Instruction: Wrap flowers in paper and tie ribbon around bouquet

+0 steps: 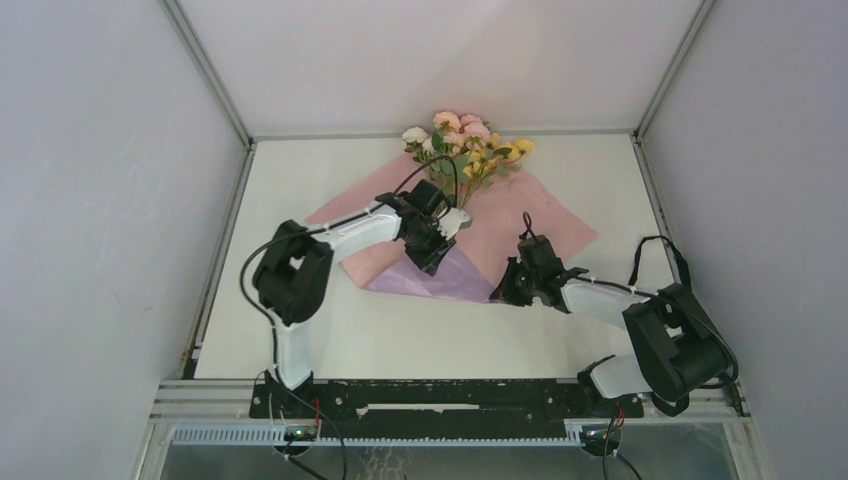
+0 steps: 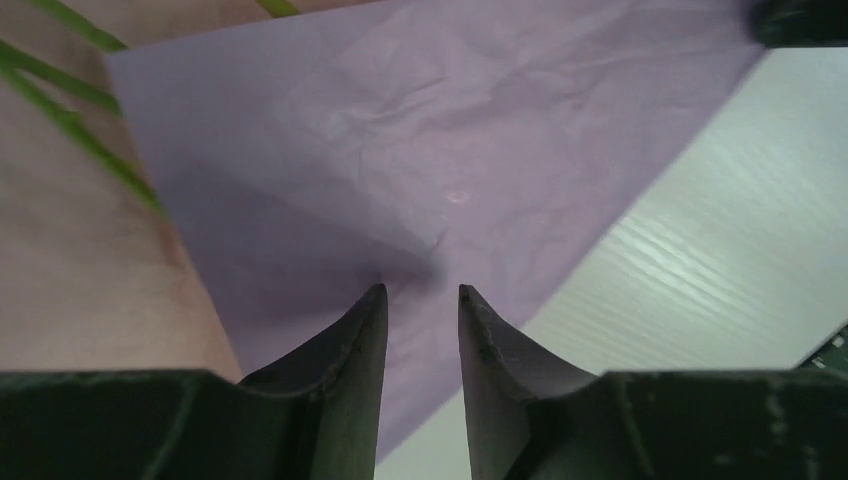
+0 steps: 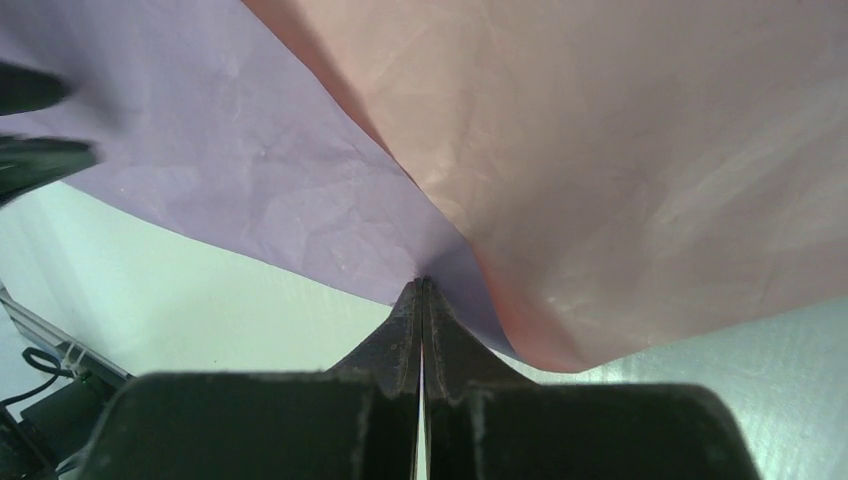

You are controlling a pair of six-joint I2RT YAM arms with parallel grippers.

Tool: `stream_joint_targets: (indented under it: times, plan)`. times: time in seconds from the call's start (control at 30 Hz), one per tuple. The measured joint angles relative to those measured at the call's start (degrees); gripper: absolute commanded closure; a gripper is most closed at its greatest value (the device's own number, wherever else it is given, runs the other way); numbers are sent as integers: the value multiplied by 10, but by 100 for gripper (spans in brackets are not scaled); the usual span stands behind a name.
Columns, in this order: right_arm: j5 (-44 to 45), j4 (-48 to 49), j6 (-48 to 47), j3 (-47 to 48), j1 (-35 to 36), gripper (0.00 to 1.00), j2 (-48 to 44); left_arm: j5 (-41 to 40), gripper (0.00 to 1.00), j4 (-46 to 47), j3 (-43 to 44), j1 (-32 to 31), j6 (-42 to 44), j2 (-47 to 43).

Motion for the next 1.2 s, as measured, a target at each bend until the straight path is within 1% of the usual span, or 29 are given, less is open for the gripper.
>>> stream_joint_targets:
  times: [0.07, 0.17, 0.2, 0.3, 0.33, 0.47, 0.57, 0.63, 0.7, 0.77, 0.83, 1.03, 1.2]
  plan:
    - [7, -7, 0, -1, 0, 100, -6, -6, 63, 3, 3, 2, -11, 49]
    - [18, -27, -2, -5, -5, 92, -22, -10, 63, 0, 4, 3, -23, 72]
    - [20, -35, -3, -7, -10, 89, -28, -11, 63, 3, 4, 3, -24, 71]
    - [25, -64, -7, -12, -39, 70, -58, -12, 63, 9, 4, 3, -28, 72]
    - [29, -75, -10, -14, -56, 65, -74, -12, 63, 9, 4, 3, -29, 73]
    - [27, -100, -18, -18, -149, 53, -151, -12, 63, 10, 4, 3, -30, 75]
    - [3, -84, -13, -40, -255, 45, -210, -12, 63, 10, 4, 3, -30, 75]
    - [-16, -73, -6, -63, -326, 41, -229, -12, 62, 10, 4, 3, -33, 75]
    - [-28, -67, 1, -83, -377, 39, -226, -12, 62, 11, 4, 3, -34, 75]
    - [-46, -63, 3, -98, -400, 38, -208, -12, 62, 11, 4, 3, -34, 75]
    - [-66, -51, 7, -101, -405, 38, -176, -12, 62, 10, 4, 3, -34, 75]
    - [-135, 63, 26, -85, -405, 41, -70, -14, 62, 10, 4, 2, -34, 75]
    - [-160, 143, 41, -67, -392, 43, 3, -16, 62, 10, 4, 0, -34, 75]
